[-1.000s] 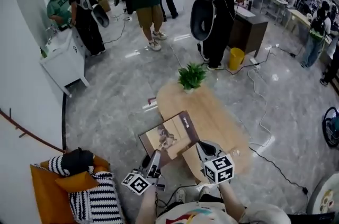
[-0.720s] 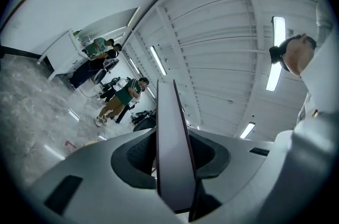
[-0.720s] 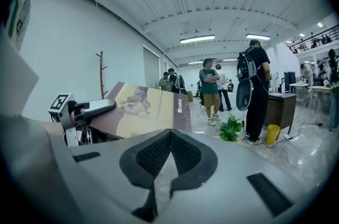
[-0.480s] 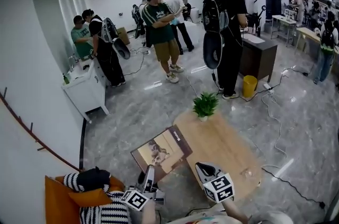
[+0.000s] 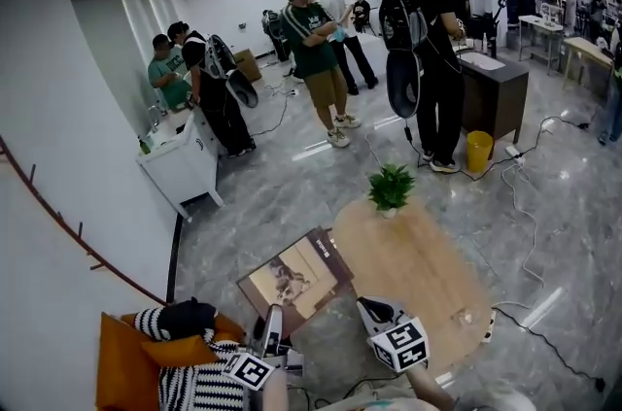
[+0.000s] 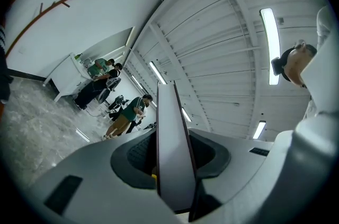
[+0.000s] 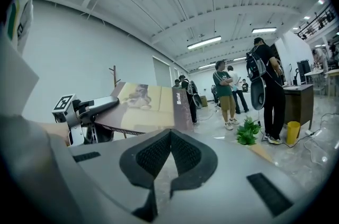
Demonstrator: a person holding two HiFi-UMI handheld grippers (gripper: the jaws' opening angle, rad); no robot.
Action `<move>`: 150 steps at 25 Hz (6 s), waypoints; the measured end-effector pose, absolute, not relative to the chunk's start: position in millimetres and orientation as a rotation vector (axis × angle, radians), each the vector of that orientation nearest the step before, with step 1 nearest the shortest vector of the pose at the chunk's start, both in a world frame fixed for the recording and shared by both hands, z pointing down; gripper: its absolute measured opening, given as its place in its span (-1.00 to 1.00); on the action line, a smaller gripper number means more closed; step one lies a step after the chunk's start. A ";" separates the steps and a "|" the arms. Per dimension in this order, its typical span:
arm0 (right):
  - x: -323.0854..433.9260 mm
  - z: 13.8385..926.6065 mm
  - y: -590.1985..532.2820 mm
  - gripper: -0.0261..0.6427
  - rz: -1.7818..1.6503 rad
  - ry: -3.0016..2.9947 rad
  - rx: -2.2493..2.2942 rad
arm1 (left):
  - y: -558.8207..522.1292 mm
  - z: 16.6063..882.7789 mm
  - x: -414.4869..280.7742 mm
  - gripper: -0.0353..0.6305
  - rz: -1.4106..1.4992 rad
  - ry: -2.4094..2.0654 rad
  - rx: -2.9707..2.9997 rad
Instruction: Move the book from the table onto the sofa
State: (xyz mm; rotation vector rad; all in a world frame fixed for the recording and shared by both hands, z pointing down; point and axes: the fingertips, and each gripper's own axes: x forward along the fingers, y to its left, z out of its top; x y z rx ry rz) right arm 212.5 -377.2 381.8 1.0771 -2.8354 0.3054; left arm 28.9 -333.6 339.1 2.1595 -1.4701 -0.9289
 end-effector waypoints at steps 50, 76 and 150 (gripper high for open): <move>-344.3 368.0 212.5 -0.89 -0.107 -2.820 -0.836 | 320.6 325.9 -356.6 -0.44 -0.267 -3.152 0.647; -536.9 474.2 277.3 -0.89 -0.243 -2.397 -1.076 | 418.5 605.0 -496.7 -0.44 -0.239 -2.551 0.070; -548.0 403.9 356.2 -0.89 -0.096 -2.604 -1.056 | 444.5 359.2 -565.8 -0.24 -0.129 -3.131 0.353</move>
